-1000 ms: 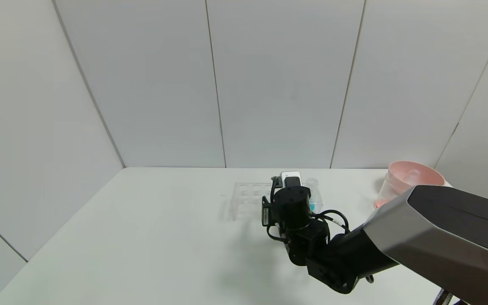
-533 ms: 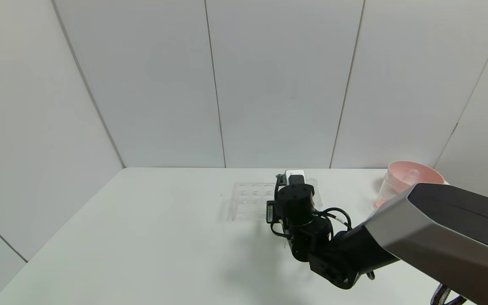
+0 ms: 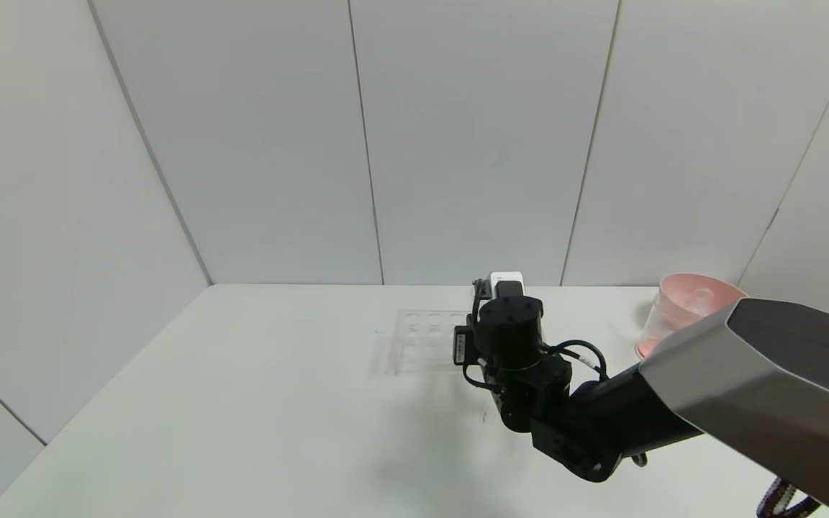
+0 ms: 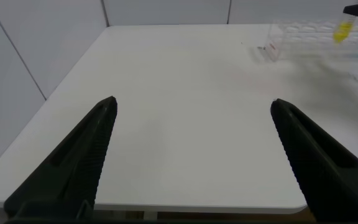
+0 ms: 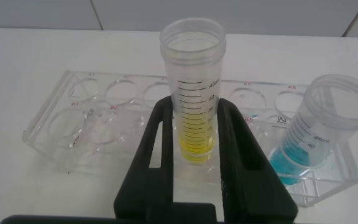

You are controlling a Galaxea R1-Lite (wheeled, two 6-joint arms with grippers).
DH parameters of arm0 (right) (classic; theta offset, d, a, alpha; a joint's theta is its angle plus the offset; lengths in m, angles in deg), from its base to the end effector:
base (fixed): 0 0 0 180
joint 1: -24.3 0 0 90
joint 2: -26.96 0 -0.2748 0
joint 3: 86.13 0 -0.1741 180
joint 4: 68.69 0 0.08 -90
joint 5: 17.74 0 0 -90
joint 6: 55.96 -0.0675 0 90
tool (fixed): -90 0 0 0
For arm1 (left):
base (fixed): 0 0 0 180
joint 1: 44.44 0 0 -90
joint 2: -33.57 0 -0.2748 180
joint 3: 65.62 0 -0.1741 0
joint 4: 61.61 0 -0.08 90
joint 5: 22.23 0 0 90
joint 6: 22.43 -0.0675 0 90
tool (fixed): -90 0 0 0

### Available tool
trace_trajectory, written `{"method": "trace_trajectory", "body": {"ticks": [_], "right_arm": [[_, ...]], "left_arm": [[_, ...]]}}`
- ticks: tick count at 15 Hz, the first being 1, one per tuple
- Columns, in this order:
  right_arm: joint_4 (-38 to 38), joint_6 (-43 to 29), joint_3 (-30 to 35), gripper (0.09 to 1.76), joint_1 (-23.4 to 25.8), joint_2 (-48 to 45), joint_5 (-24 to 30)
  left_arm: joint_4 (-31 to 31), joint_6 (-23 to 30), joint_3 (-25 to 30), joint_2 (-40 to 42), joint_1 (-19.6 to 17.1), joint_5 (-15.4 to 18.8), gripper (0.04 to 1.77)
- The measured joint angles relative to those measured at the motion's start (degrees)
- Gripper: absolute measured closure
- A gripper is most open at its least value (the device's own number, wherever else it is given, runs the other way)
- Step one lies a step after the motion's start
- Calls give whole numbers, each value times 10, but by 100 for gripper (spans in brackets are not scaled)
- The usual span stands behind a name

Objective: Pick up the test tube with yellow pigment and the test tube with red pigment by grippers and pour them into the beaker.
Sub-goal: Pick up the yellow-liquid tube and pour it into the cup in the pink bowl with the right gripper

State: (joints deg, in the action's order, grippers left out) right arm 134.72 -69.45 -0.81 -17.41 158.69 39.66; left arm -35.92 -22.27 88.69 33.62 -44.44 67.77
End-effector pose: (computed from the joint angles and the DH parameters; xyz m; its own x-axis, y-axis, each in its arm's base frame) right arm 0.3638 0.2755 0.0679 0.9696 0.1425 -0.1987 -0.1239 0.9869 0.1031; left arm 0.0295 0.0000 0.0755 1.0000 0.0000 0.0009 0.0000 1.0000 -0.0028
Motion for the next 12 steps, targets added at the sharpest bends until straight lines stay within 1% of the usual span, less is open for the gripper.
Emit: {"method": "trace_trajectory", "body": {"ticks": [4,8,10,12], "right_arm": [[-1,20,-3,136,3,-35,4],[-34,21,-14,136,18,-85,4],[-48,22,-17,136,36,-114,3],[-60,32,-16,136,73,-146,2]], "left_arm": [[0,0,0,0,0,0,5],[0,0,0,0,0,0,5],[0,0,0,0,0,0,5],[0,0,0,0,0,0,5]]}}
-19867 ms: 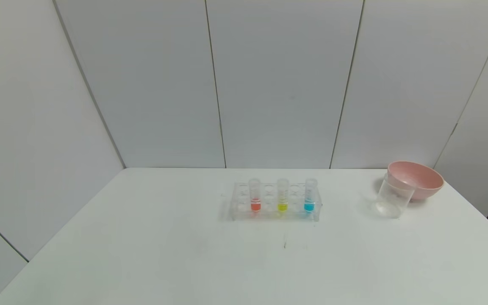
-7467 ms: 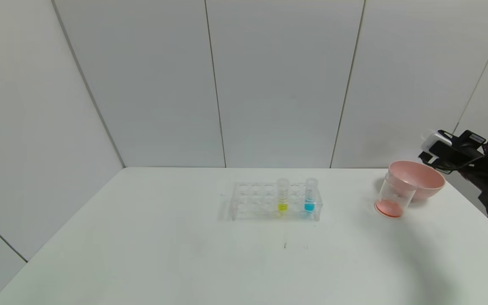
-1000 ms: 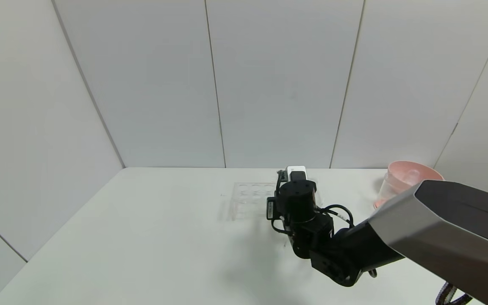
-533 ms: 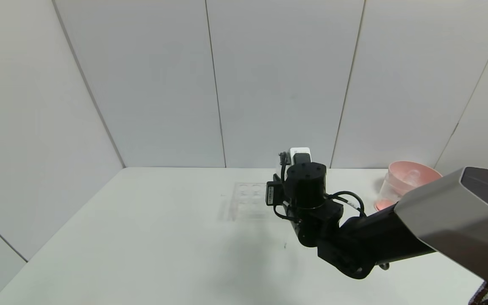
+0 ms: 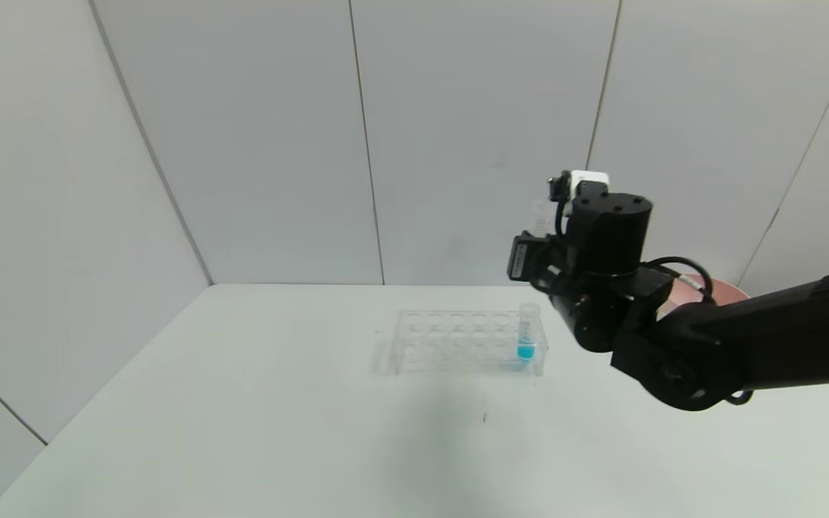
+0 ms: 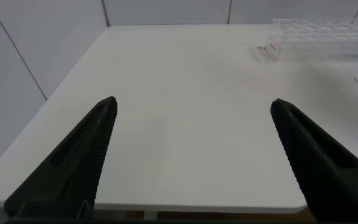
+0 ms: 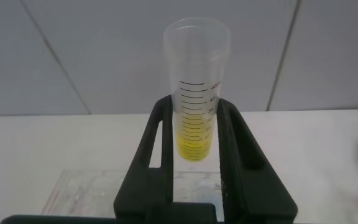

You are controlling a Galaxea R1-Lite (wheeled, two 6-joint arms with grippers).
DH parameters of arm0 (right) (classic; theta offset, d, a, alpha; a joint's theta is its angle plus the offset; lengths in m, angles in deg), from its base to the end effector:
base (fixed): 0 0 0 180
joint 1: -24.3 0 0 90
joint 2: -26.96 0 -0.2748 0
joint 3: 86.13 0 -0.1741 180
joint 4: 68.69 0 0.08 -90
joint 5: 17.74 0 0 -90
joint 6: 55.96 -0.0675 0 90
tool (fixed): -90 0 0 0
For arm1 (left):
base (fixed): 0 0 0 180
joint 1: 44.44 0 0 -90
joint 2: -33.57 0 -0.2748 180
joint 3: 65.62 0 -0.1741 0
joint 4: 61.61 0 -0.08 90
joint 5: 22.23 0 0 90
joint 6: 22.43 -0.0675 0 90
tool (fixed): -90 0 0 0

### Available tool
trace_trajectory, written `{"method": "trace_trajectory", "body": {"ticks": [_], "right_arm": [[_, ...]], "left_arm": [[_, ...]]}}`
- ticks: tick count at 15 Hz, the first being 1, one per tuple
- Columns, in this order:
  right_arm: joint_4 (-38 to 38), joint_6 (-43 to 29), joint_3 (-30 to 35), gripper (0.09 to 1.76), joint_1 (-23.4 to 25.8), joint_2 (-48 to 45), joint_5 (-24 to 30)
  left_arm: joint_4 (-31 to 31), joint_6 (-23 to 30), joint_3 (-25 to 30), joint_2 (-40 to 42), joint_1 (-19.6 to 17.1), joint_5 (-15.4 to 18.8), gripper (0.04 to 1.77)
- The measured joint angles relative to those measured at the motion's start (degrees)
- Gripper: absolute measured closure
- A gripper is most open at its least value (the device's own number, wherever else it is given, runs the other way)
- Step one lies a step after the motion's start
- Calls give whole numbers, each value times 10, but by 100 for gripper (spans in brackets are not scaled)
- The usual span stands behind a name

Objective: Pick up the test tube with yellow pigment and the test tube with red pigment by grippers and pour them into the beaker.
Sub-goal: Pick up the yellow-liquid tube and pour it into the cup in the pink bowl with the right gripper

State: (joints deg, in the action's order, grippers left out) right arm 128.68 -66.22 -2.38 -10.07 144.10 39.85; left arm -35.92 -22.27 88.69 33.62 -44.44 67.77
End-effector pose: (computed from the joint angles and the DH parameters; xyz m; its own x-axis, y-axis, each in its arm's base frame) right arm 0.3710 0.2099 0.1741 0.9981 0.0333 -0.0518 -0.0254 0.9890 0.1454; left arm 0.0295 0.0000 0.0755 1.0000 0.0000 0.0009 0.0000 1.0000 -0.0028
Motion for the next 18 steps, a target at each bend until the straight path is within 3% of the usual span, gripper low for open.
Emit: {"method": "trace_trajectory", "body": {"ticks": [3,9,12,15,18], "right_arm": [[-1,30,12,136,89,-38,22],[5,102,86,136,326,-91,252],[19,194,101,136,428,-85,340],[112,296,99,136,476,-54,380],[267,373,109,136,493,-7,399]], "left_arm": [[0,0,0,0,0,0,5],[0,0,0,0,0,0,5],[0,0,0,0,0,0,5],[0,0,0,0,0,0,5],[0,0,0,0,0,0,5]]}}
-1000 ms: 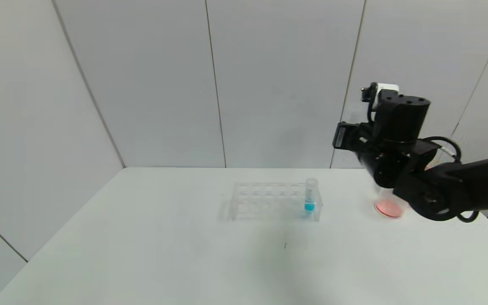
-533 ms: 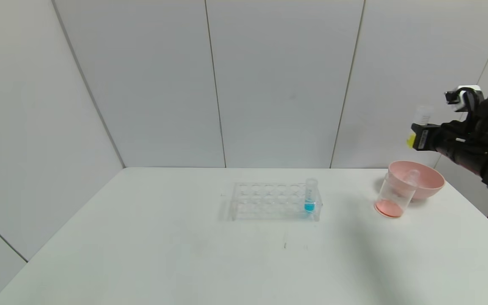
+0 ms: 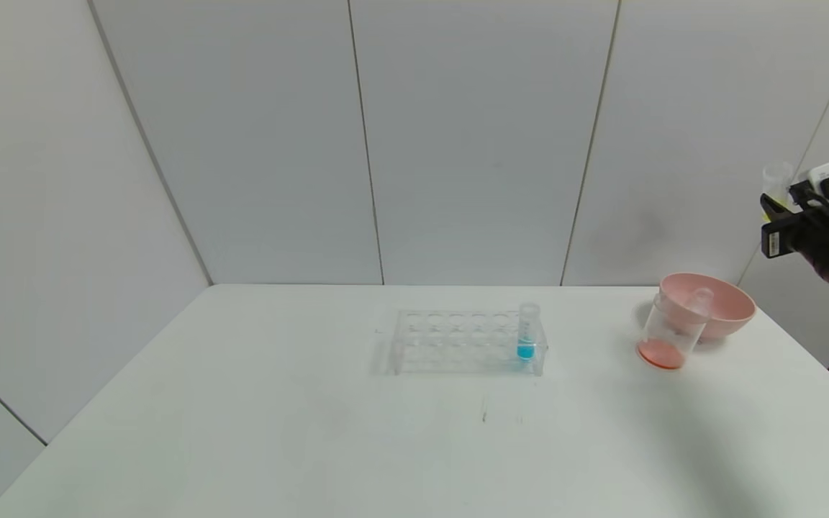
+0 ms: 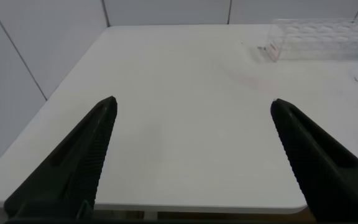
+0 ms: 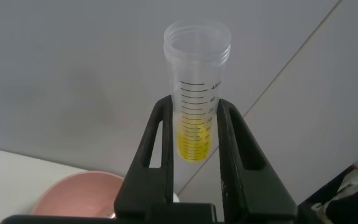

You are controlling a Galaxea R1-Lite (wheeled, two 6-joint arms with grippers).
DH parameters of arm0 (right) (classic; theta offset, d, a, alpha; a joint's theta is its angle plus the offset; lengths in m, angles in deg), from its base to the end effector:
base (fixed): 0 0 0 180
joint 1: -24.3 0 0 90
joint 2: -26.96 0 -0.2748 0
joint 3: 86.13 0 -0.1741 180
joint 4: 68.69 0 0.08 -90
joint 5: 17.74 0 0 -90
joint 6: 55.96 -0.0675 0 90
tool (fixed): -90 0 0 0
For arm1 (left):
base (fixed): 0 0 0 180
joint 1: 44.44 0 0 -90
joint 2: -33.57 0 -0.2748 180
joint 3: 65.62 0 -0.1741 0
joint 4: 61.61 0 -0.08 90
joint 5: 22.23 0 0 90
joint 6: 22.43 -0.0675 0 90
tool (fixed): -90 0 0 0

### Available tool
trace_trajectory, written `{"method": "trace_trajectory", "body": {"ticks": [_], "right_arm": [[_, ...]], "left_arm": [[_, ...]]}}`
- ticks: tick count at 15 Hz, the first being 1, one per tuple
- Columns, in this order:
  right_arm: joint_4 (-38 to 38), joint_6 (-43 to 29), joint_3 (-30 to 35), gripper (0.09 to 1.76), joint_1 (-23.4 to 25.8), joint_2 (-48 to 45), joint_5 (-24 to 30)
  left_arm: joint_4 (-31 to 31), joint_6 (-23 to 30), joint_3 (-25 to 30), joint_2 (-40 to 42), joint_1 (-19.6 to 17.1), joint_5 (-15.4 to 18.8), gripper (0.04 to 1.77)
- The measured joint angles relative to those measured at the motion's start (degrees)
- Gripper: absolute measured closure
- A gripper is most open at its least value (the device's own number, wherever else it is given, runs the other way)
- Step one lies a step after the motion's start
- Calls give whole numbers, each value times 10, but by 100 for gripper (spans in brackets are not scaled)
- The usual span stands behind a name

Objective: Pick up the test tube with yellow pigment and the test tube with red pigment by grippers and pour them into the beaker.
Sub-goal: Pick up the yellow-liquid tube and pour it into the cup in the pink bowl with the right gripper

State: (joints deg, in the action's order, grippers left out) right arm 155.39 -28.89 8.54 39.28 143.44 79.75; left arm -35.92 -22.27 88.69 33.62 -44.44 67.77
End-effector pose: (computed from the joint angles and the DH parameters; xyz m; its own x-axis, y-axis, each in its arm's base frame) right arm 0.4029 -0.0987 0.1888 0.9672 -0.1239 0.2219 0.2173 0.8558 -0.4695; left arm 0.0295 0.0000 0.0755 1.0000 0.0000 0.0009 0.0000 1.0000 -0.0028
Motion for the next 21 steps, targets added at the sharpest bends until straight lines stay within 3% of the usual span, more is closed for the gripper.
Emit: {"method": "trace_trajectory", "body": {"ticks": [3,6,11,21], "right_arm": [[97,59,49,136,4,36,48],[134,118,107,136,13,52,94],[137,264,128,136,38,58,158],[142,413,128,136,35,56,182]], "left_arm": [[0,0,0,0,0,0,5],[0,0,0,0,0,0,5],[0,0,0,0,0,0,5],[0,0,0,0,0,0,5]]}}
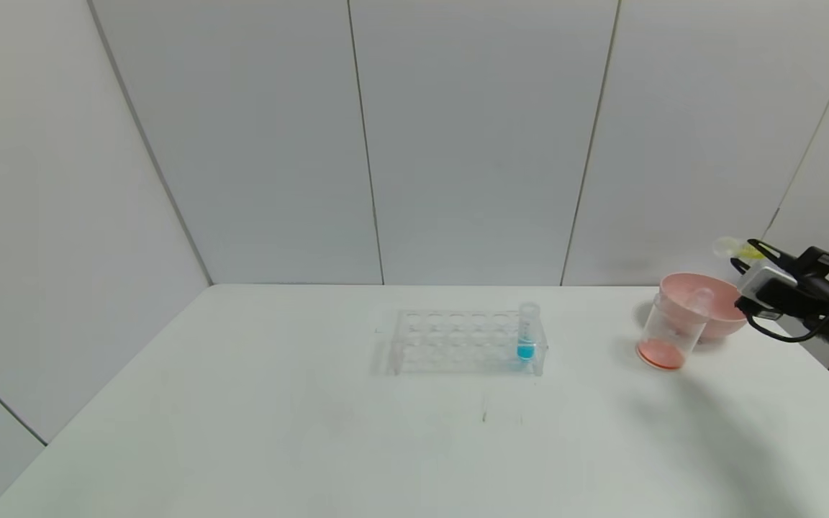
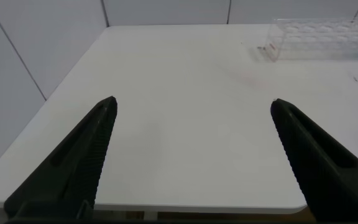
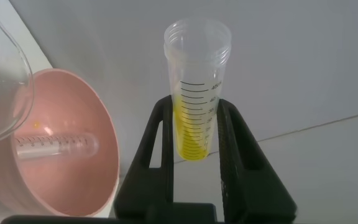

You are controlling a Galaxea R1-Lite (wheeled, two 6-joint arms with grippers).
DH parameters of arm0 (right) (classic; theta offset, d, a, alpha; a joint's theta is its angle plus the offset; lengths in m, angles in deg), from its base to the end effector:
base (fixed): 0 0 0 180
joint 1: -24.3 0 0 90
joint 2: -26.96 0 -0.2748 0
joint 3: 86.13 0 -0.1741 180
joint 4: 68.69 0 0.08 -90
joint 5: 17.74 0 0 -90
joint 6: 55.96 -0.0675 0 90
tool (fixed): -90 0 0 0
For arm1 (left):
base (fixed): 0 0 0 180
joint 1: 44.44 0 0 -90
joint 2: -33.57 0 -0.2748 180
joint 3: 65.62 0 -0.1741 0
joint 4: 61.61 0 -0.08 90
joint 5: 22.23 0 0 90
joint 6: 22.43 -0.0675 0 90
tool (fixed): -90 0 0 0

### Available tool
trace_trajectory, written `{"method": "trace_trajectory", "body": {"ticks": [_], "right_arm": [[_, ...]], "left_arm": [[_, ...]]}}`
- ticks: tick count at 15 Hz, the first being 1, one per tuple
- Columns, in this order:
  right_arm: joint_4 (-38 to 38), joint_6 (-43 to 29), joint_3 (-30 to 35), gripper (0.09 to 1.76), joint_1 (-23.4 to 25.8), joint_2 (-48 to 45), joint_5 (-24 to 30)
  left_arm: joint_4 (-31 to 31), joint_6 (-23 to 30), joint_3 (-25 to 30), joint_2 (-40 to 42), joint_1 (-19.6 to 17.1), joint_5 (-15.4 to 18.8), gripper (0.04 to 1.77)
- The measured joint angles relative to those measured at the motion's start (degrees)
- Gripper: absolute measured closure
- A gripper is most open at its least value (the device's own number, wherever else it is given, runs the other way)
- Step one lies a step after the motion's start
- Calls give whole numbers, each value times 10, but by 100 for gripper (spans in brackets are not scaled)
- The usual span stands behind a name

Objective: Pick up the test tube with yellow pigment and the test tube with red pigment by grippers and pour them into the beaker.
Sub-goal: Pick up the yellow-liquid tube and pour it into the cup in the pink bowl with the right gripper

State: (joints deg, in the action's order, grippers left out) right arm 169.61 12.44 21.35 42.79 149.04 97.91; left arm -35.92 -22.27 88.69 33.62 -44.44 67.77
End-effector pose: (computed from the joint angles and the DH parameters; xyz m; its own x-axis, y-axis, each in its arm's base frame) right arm 0.3868 -0.0985 0.1217 0.9823 0.1280 0.1370 0.0899 0.3199 -0.9432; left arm 0.0295 0.0000 0.0755 1.0000 0.0000 0.0009 0.0000 1.0000 -0.0028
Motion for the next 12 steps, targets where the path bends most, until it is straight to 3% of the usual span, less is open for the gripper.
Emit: {"method": "trace_trajectory", "body": {"ticks": [12], "right_arm": [[0,94,1,136,-28,3,-5]], "left_arm": [[0,0,0,0,0,0,5]]}}
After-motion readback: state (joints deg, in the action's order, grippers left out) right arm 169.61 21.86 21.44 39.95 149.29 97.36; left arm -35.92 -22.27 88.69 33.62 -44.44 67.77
